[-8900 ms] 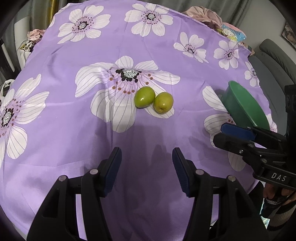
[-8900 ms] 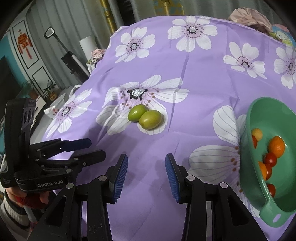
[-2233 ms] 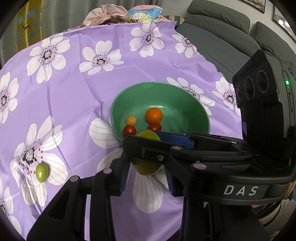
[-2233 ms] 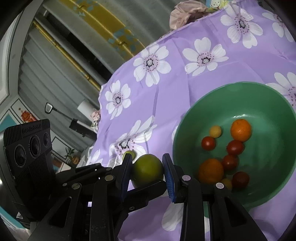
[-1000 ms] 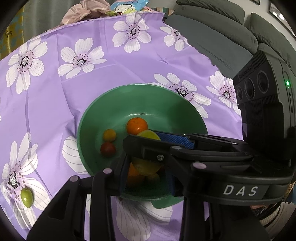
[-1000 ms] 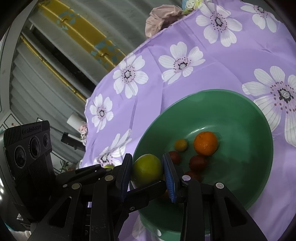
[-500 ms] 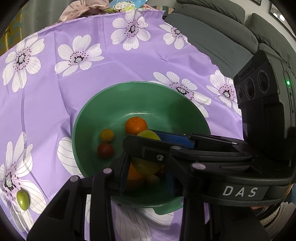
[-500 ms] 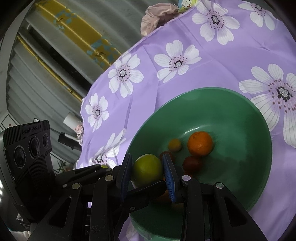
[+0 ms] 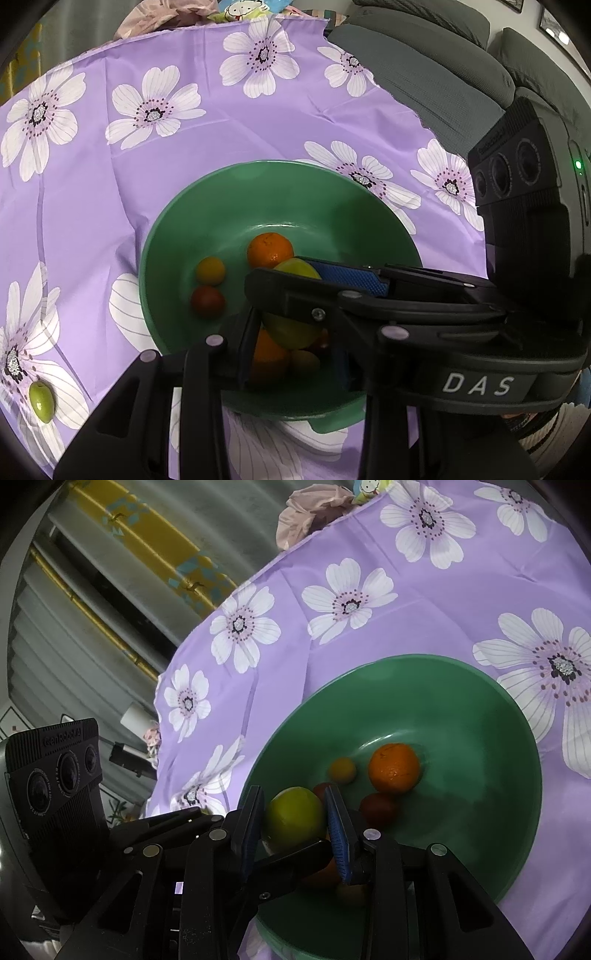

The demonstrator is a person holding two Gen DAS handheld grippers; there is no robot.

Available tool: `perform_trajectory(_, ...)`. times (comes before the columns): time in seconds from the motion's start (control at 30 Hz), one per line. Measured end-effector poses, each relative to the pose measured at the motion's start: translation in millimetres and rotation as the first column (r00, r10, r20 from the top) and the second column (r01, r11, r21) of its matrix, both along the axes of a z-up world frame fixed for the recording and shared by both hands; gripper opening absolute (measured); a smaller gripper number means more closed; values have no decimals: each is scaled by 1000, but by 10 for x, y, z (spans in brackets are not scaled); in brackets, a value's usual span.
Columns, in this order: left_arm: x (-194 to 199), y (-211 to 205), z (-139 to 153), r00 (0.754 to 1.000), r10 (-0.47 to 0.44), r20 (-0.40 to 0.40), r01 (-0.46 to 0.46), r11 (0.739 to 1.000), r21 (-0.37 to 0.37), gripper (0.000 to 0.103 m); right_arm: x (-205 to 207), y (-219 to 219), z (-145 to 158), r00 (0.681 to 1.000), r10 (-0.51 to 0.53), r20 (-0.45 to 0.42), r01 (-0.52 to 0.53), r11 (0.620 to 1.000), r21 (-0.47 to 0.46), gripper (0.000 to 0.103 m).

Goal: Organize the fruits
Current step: 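Lower the green plum into the bowl and open the left gripper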

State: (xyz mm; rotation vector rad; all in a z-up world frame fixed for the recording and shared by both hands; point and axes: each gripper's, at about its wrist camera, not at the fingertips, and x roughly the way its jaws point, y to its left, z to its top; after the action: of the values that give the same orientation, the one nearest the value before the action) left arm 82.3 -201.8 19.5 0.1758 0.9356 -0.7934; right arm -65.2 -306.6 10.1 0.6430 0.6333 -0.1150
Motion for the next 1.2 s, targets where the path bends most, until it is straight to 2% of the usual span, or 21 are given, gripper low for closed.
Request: perform_trajectory(1.2, 58, -23, -103, 999, 12, -34, -12, 1000, 10, 35, -9, -56, 11, 1000, -16, -24, 15, 999, -34, 36)
